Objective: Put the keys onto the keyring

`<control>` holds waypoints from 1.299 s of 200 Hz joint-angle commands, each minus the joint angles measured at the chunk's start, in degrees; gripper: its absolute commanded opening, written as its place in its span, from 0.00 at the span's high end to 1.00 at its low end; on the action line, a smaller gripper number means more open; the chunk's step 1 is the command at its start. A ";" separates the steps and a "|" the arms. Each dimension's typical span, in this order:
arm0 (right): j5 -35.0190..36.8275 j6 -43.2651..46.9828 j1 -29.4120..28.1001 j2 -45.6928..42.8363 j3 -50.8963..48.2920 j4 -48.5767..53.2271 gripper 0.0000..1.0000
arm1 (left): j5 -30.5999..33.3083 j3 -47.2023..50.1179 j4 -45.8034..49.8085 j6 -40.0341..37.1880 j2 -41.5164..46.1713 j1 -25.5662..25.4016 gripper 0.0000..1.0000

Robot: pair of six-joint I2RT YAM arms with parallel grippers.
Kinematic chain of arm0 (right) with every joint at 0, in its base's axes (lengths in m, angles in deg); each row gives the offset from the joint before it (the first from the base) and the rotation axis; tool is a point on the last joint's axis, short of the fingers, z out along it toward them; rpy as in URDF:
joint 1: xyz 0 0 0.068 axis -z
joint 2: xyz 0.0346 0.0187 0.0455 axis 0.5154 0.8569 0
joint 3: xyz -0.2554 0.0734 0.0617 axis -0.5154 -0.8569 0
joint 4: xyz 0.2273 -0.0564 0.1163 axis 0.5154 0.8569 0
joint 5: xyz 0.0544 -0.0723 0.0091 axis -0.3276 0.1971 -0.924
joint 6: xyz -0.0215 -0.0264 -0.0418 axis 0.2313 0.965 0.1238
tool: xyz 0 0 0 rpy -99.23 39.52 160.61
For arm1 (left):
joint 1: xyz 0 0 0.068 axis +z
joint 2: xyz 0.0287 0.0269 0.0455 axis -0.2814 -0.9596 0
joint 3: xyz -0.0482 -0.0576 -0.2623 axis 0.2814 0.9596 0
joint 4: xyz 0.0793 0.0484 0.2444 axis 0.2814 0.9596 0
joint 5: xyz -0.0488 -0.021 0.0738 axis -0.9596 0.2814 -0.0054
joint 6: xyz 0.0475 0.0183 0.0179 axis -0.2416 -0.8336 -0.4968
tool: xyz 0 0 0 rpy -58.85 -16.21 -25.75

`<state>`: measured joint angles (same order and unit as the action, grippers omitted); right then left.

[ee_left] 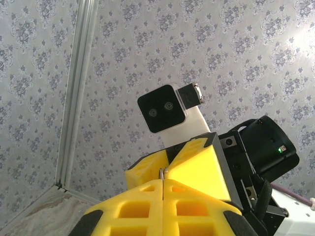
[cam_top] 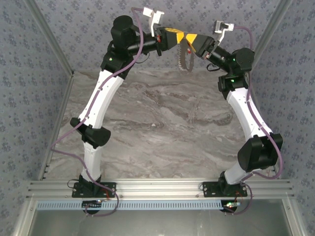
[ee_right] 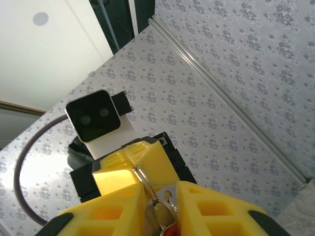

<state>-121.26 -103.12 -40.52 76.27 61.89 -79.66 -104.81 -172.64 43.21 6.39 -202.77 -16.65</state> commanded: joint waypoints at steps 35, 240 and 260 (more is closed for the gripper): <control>0.12 -2.70 -0.23 -0.25 1.02 -4.97 0.75 | -1.28 -1.76 -2.40 0.87 0.58 0.23 1.00; -0.84 -1.23 -0.47 0.63 3.31 -0.82 1.00 | 2.66 -2.35 2.70 -2.81 1.16 0.08 0.89; -0.48 -0.07 0.60 -0.15 2.41 1.91 1.00 | 3.67 -3.03 5.23 -4.60 1.62 0.05 0.81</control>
<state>-121.63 -104.61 -41.16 77.67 63.49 -79.79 -102.52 -173.05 45.39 4.79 -202.77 -16.28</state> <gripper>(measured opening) 0.066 0.156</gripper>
